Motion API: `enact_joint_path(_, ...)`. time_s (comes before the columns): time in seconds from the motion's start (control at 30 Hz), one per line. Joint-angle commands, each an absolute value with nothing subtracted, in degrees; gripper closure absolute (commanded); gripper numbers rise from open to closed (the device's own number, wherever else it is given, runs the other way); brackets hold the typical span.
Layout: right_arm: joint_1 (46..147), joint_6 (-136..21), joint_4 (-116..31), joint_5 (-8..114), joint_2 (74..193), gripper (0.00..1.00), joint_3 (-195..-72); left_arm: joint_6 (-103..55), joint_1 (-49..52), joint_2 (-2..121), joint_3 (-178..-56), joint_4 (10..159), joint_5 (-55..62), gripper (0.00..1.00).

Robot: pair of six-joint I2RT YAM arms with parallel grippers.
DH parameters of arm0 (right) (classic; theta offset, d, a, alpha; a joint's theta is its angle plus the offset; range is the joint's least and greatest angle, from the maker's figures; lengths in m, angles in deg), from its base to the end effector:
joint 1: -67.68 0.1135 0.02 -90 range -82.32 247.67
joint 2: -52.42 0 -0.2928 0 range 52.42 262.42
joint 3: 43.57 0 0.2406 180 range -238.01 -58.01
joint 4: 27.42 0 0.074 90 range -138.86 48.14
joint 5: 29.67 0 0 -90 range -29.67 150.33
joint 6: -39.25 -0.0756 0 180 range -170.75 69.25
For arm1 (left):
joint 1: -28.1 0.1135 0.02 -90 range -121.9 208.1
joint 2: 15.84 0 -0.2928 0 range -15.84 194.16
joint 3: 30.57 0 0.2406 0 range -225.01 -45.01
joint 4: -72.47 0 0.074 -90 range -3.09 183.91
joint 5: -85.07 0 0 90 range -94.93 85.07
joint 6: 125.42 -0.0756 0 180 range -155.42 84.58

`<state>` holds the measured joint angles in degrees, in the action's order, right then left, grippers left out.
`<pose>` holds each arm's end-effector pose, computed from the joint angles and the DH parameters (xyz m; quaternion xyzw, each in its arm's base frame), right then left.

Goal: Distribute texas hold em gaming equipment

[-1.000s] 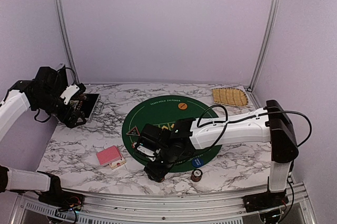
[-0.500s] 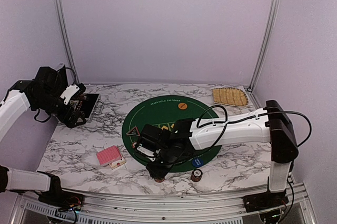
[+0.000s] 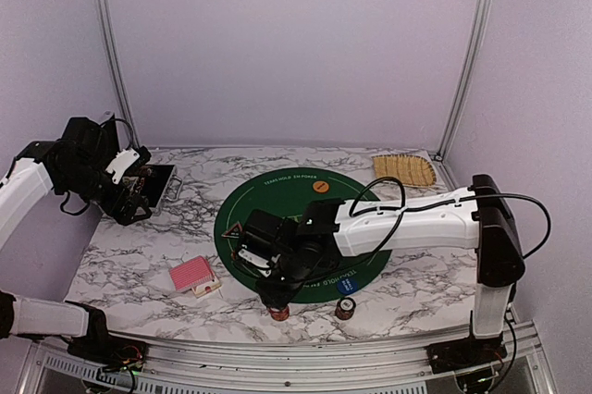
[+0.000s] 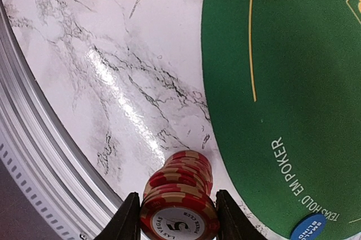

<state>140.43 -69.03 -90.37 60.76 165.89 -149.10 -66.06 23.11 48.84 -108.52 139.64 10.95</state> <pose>0.1262 0.4046 0.2075 -0.4507 0.8771 0.1158 0.1190 0.2128 -0.0393 0.3149 0.3288 0.8834 -0.0599 0.3284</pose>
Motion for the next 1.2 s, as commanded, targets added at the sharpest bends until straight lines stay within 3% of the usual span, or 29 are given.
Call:
enact_joint_path(0.0, 139.9, -69.8, -92.4, 62.9, 163.6, 0.93, -152.4, -65.9, 22.9, 47.8, -109.6, 141.3, 10.5, 0.01)
enact_joint_path(0.47, 120.5, -63.9, -90.6, 66.8, 164.0, 0.94, -160.3, -65.7, 22.9, 47.3, -109.6, 141.4, 10.3, 0.01)
enact_joint_path(0.83, 102.1, -62.3, -84.0, 67.5, 174.8, 0.94, -168.6, -65.8, 22.9, 47.9, -109.9, 141.3, 11.3, 0.01)
enact_joint_path(1.17, 94.7, -62.4, -81.8, 65.7, 186.8, 0.94, -176.4, -65.9, 22.9, 47.9, -109.2, 141.3, 11.1, 0.01)
